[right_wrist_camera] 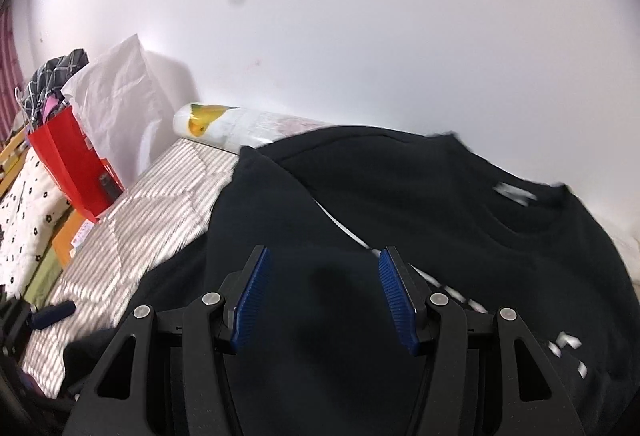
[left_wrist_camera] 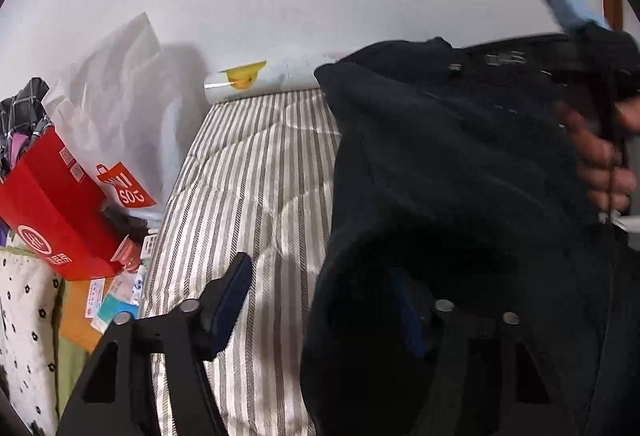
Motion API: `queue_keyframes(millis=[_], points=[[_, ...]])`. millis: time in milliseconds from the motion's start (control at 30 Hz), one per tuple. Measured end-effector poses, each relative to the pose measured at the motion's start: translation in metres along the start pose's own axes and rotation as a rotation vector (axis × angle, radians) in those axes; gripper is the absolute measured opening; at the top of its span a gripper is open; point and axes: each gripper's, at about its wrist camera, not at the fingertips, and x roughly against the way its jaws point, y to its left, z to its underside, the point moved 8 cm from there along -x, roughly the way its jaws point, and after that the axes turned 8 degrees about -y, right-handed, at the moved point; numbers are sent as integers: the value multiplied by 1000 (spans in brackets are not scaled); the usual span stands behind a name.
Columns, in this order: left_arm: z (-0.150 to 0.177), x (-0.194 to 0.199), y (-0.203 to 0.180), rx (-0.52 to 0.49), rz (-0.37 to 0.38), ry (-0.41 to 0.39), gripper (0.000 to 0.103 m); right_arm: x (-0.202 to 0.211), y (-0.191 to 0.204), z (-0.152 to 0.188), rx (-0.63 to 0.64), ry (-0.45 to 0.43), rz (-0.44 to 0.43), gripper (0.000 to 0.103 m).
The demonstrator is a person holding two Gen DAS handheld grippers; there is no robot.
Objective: Fold small clothes
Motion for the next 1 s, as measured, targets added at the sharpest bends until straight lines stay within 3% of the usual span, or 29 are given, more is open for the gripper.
queue_keyframes(millis=[67,167,300,467,500,533,567,600,733,800,1000], points=[[-1,0,0,19,27,-12,52,-19,6,-9,18,6,-16,56],[-2,-2,-3,-1,23,-14,27,-44,15,-22,33,20,-53,56],[0,-4,-9,0,58,-12,13,-70,23,-35,45,20,-105,56],[1,-3,-2,67,95,-11,10,-103,40,-37,8,107,-221,56],[2,-4,1,74,99,-4,9,-106,43,-36,10,116,-236,52],[3,-4,2,66,94,4,8,-107,46,-37,15,116,-246,44],[4,-5,4,61,85,8,8,-108,51,-37,25,117,-260,20],[3,-4,7,71,79,8,8,-108,55,-40,38,106,-260,16],[5,-5,25,146,67,31,7,-103,65,-60,55,1,-242,13],[11,-10,32,178,63,62,7,-113,74,-63,32,8,-256,13],[14,-13,34,191,63,81,10,-131,88,-49,89,7,-189,14]])
